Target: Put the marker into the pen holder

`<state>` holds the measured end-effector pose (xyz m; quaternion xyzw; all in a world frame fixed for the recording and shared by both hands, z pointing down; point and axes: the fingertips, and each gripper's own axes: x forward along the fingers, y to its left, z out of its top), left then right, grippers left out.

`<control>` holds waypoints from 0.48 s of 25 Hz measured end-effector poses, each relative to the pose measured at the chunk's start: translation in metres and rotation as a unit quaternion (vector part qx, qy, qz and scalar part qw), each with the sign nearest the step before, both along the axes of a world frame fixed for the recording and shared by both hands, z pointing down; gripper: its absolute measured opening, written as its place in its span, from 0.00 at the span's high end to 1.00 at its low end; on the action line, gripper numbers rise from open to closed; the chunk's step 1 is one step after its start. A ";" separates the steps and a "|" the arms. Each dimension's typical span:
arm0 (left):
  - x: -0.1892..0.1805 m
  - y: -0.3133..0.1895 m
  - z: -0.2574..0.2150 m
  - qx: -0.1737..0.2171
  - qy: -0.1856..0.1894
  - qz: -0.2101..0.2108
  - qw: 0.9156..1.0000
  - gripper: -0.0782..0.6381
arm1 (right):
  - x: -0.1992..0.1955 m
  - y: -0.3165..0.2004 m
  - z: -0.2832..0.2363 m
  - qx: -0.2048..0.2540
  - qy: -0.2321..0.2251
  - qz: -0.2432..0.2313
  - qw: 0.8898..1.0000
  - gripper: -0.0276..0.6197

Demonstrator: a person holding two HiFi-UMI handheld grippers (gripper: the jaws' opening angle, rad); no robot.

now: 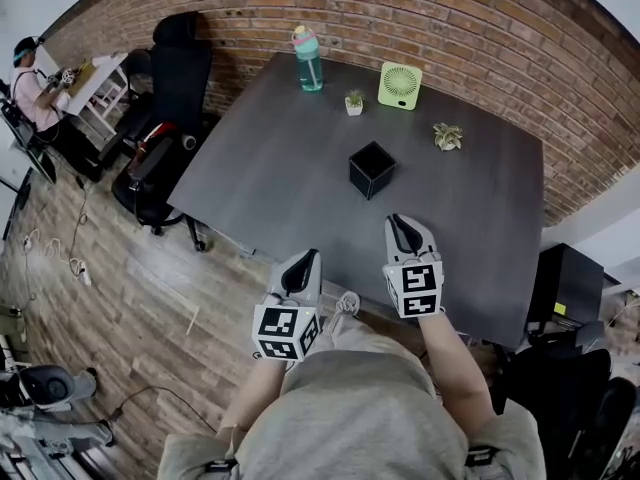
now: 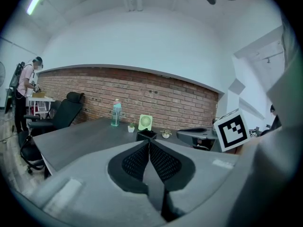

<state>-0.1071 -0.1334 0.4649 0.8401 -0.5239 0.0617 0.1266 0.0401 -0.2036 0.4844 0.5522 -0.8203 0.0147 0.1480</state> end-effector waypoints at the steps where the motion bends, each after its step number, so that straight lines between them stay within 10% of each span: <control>1: 0.001 0.005 -0.001 0.002 0.000 0.000 1.000 0.86 | 0.001 0.006 -0.003 0.003 -0.001 -0.001 1.000 0.91; 12: 0.017 0.052 -0.008 0.016 0.001 -0.005 1.000 0.86 | 0.004 0.075 -0.032 0.025 -0.022 -0.025 0.999 0.94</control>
